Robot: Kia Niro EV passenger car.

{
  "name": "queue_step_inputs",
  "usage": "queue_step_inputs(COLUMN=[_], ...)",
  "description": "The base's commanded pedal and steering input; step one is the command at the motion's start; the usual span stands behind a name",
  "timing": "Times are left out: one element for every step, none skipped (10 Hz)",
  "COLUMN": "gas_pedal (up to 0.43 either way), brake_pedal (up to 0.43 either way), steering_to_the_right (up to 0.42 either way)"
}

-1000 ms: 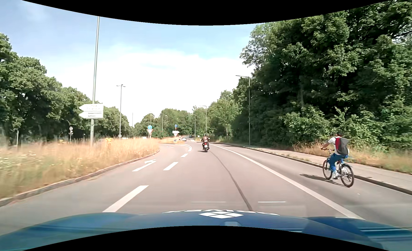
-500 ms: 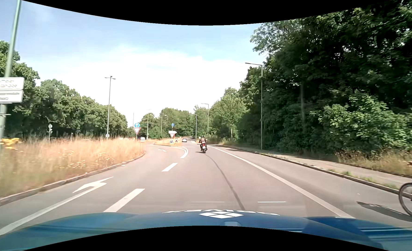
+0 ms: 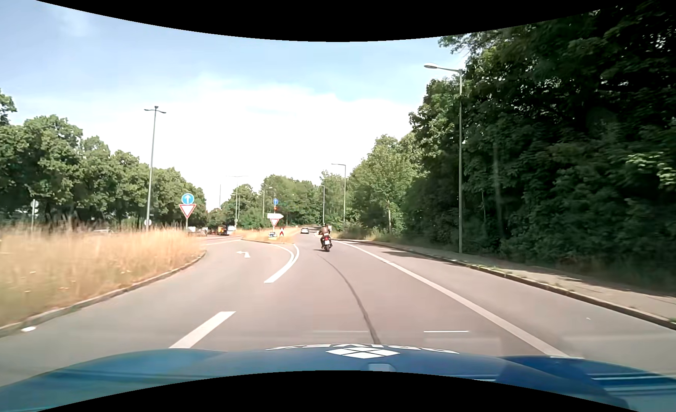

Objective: Follow the waypoints while adhering to traffic rules and regulations

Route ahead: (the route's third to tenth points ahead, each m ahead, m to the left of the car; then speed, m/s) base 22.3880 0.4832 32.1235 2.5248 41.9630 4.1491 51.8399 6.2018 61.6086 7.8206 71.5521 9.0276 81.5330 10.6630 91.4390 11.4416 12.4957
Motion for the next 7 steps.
queue_step_inputs(gas_pedal=[0.000,0.000,0.000,0.000,0.000,0.000,0.000], brake_pedal=[0.000,0.000,0.000,0.000,0.000,0.000,0.000], steering_to_the_right=[-0.011,-0.012,-0.016,-0.026,-0.030,-0.033,-0.034])
